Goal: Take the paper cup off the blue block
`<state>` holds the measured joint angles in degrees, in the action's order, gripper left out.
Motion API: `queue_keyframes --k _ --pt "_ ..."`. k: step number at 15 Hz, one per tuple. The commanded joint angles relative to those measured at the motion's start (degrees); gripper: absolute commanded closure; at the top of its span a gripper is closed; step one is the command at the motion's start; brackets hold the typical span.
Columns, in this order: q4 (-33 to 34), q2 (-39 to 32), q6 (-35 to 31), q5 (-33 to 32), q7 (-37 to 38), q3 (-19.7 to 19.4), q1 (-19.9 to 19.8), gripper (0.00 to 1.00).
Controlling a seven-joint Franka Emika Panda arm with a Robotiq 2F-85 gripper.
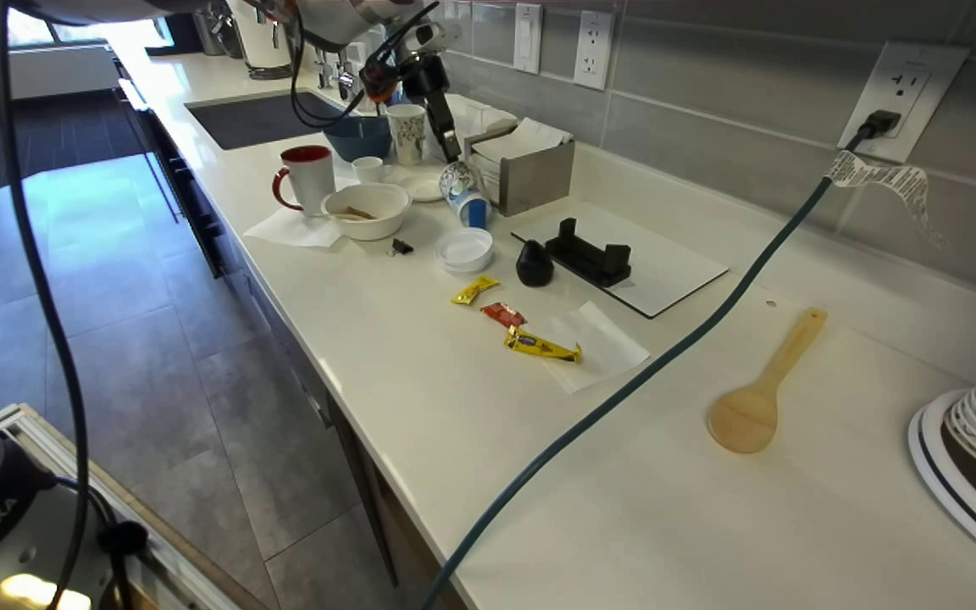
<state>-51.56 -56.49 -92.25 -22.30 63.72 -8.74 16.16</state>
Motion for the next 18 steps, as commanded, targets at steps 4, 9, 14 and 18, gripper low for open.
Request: queue_keyframes --k 4,9,14,18 --pt "7.65 -5.35 2.55 0.06 -2.66 -0.29 -0.64 0.00" --pt "9.26 -5.99 6.33 0.34 -3.19 -0.45 -1.07 0.33" --pt "9.98 -5.47 8.45 0.34 -3.44 -0.39 -1.77 0.57" --pt "10.22 -5.25 8.34 0.41 -3.91 -0.22 -2.38 0.67"
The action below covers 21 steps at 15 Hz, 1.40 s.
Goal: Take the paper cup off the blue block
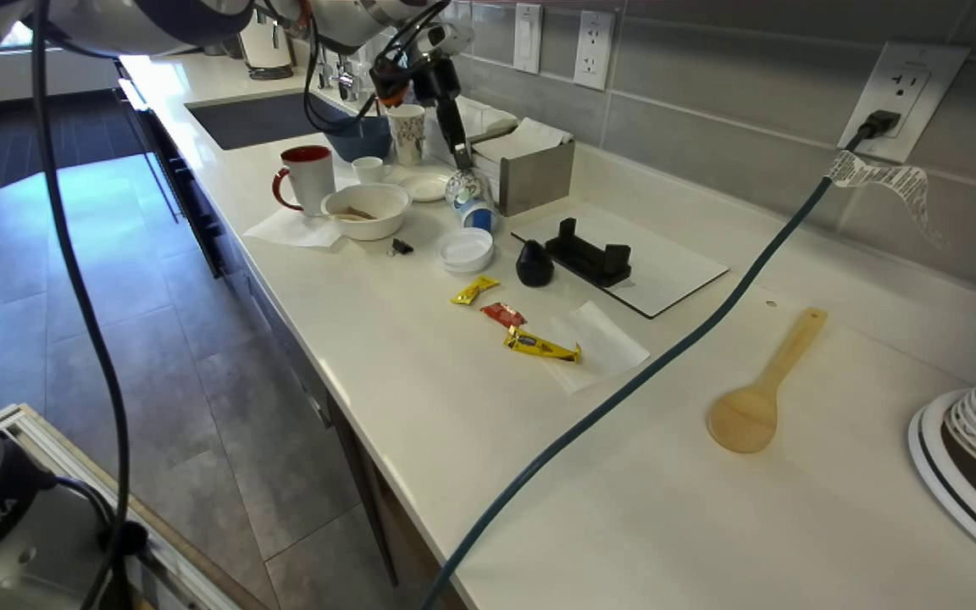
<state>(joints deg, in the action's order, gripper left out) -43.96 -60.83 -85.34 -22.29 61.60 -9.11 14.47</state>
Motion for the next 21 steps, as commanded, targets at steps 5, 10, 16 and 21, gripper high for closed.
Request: queue_keyframes --k 5,10,16,21 --pt "2.66 -1.09 1.53 0.62 -2.58 0.28 -1.32 0.62" --pt "2.85 -1.40 1.73 0.85 -3.10 0.41 -1.54 0.65" --pt "2.76 -1.83 1.76 1.41 -3.50 0.67 -2.03 0.81" --pt "2.73 -2.11 1.67 1.61 -4.06 0.92 -2.61 0.91"
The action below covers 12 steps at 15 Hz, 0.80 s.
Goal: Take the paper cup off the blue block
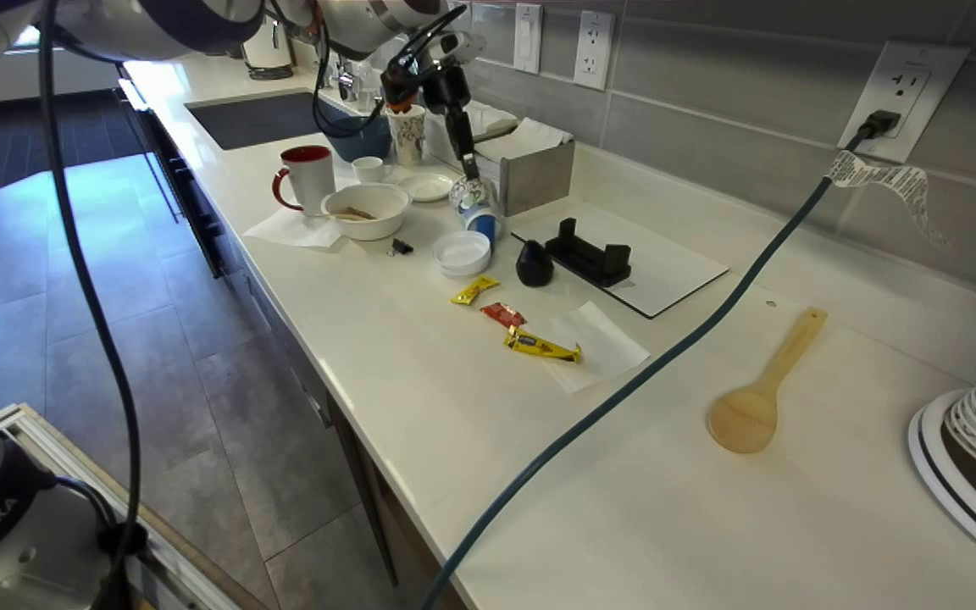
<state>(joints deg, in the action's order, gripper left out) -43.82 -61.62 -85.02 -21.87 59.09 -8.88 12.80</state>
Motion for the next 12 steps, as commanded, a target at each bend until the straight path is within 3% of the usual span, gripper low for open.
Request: queue_keyframes --k 1,12 --pt "2.51 -1.21 1.23 1.24 -1.60 0.72 -1.00 0.96" --pt "-1.34 3.17 -3.27 1.19 -3.30 1.77 -1.23 0.99"
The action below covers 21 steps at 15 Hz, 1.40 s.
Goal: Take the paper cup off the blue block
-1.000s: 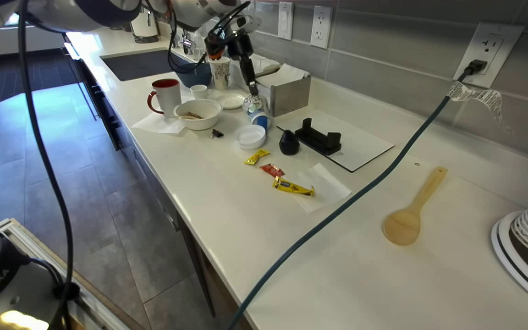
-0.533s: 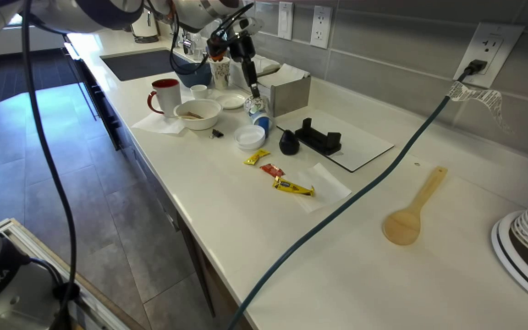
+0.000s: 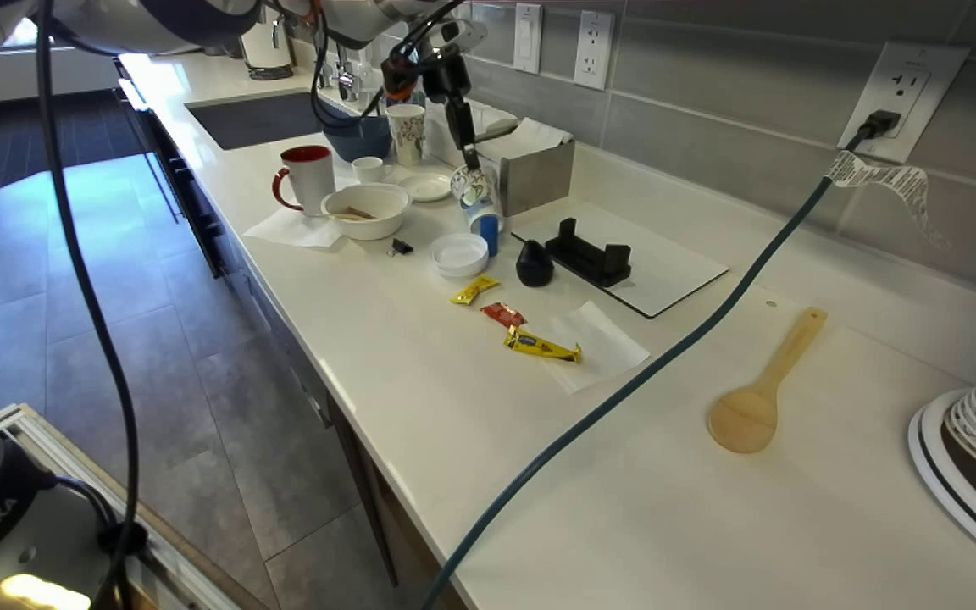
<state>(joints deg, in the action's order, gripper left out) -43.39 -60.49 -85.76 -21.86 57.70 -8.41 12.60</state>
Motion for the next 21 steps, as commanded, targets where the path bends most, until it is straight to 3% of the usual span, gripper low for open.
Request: queue_keyframes --k 1,5,13,19,21 --pt "-2.32 2.50 -3.67 1.28 -2.65 1.59 -1.26 0.99" --pt "-5.02 4.44 -8.76 1.67 -5.93 3.12 -2.92 0.99" --pt "-13.87 9.63 -12.57 0.97 -14.93 5.47 -5.11 0.99" --pt "-21.56 14.28 -17.02 -0.29 -21.77 5.46 -4.77 0.99" --pt "-24.36 16.06 -19.02 0.89 -25.33 3.60 -3.46 0.99"
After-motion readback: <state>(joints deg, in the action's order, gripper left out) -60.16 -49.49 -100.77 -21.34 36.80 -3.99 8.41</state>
